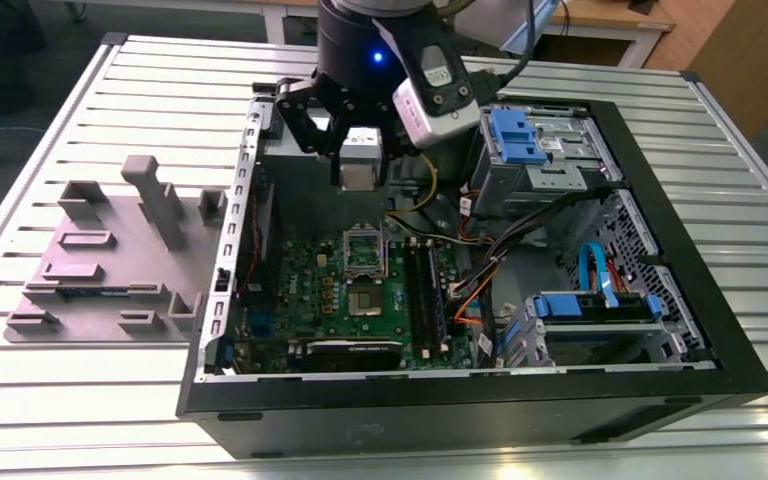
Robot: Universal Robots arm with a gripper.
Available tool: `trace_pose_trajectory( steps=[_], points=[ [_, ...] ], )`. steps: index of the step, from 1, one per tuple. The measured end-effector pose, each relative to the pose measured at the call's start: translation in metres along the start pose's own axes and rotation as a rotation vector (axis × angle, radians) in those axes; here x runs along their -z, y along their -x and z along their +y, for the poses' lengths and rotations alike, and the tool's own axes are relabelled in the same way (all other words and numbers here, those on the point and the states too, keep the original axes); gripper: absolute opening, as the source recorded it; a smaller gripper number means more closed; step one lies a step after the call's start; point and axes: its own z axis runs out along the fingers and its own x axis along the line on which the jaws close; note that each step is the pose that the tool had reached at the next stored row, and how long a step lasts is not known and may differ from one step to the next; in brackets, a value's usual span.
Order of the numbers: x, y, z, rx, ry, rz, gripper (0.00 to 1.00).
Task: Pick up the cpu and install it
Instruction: 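Pick up the cpu and move it towards the insertion slot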
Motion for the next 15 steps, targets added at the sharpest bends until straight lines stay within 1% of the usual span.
trace_pose_trajectory(
  steps=[7, 15],
  points=[
    [-0.0126, -0.0002, -0.0033, 0.0, 0.0, 0.0, 0.47],
    [-0.027, 0.0001, -0.0092, 0.0, 0.0001, 0.0, 0.47]
  ],
)
